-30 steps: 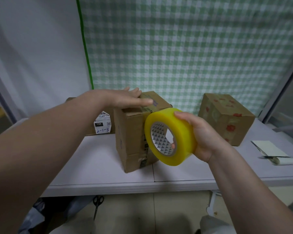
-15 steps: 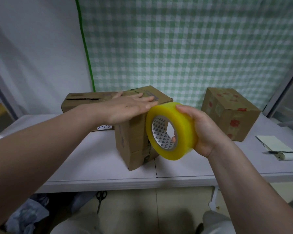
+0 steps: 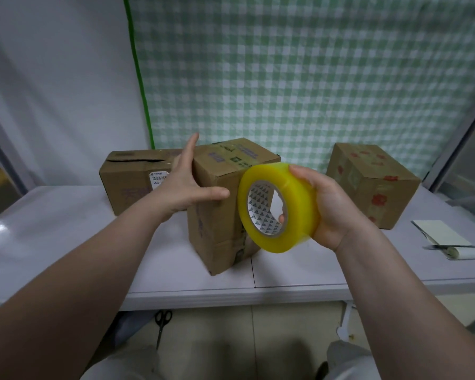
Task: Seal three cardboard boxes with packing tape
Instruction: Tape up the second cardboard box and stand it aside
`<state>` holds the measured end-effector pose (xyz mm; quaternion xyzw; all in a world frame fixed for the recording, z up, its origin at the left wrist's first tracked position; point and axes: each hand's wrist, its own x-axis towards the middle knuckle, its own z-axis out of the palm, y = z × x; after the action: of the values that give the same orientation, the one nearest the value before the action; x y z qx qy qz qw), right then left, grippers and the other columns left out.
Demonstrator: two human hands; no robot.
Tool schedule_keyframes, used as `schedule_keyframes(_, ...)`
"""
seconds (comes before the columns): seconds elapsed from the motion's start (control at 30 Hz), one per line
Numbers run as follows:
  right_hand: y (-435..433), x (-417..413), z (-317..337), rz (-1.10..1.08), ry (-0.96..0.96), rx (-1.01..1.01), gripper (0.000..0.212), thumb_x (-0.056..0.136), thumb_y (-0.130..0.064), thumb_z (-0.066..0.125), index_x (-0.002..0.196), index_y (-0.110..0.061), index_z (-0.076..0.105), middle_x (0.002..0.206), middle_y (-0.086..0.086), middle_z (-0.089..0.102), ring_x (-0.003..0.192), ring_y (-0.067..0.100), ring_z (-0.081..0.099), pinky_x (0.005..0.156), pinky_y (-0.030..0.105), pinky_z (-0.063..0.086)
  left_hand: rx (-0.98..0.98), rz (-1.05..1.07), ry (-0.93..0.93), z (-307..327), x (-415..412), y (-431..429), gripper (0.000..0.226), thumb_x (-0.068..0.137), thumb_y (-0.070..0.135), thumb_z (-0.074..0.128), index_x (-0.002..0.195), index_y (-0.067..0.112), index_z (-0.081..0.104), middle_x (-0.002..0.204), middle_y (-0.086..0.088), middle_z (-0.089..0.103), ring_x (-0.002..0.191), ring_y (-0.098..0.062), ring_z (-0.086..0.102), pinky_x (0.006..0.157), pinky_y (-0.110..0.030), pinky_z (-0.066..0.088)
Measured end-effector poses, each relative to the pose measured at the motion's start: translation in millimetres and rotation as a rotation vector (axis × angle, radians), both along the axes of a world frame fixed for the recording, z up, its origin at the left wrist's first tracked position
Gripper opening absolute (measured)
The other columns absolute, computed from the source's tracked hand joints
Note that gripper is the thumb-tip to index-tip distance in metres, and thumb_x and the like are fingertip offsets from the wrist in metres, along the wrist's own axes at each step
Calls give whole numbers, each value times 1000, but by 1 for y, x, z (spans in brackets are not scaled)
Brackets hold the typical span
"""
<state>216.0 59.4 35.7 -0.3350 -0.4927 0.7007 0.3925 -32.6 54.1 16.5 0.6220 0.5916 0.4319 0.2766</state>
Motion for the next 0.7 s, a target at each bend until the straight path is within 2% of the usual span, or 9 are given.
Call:
schedule_keyframes(0.1,6,-5,6,-12,1,18,26,90,-39,57,101,-18,68,70,-1,71,56,13,66,52,29,52,64,121,-42,-4,5,8,108,62,41,85,146,44,16,151,-1,22,127,-11,28,102,-32,32)
schedule_keyframes(0.2,12,-13,17,15,38,49,40,82,-43,60,111,-17,68,95,4,74,82,20,71,67,35,56,15,195,-222,-2,4,14,100,56,54,75,142,46,25,147,0,32,128,-21,39,103,-39,40)
schedule_keyframes(0.3,16,-23,32,13,86,54,52,78,-43,63,122,-16,64,113,10,71,104,29,68,87,47,55,-101,242,-405,0,6,17,75,75,50,67,141,40,31,138,1,41,111,-20,48,78,-37,47)
schedule_keyframes(0.37,18,-33,39,14,103,57,41,86,-38,61,121,-17,63,110,8,71,99,27,69,86,47,56,-193,247,-525,-1,13,16,51,86,47,56,132,30,44,118,0,56,92,-16,53,65,-30,42)
schedule_keyframes(0.43,20,-47,38,9,64,67,27,90,-35,59,110,-18,64,101,6,73,91,24,70,83,43,57,-278,260,-593,-9,17,16,29,89,47,50,104,24,60,85,3,61,73,-13,54,60,-25,39)
schedule_keyframes(0.47,22,-53,34,4,34,72,23,91,-36,59,105,-18,65,99,6,72,91,24,70,85,44,56,-306,269,-616,-14,18,17,26,90,48,48,91,25,61,75,4,60,69,-13,54,60,-26,39)
schedule_keyframes(0.53,27,-64,24,-11,-14,64,24,89,-40,61,100,-19,65,103,8,71,98,27,68,92,48,53,-350,292,-656,-23,21,15,28,88,50,48,82,26,59,70,3,59,69,-15,53,65,-29,39)
schedule_keyframes(0.63,36,-77,11,-43,-39,35,30,88,-47,61,95,-18,64,103,10,70,101,29,67,94,49,51,-435,333,-688,-39,21,13,31,87,53,49,80,24,58,71,0,56,70,-19,50,70,-33,39)
schedule_keyframes(0.7,42,-85,-2,-54,-88,15,35,87,-51,62,96,-18,64,103,10,70,98,28,68,92,49,52,-492,338,-662,-52,18,10,34,87,55,51,95,24,61,90,-3,59,88,-25,54,86,-44,40)
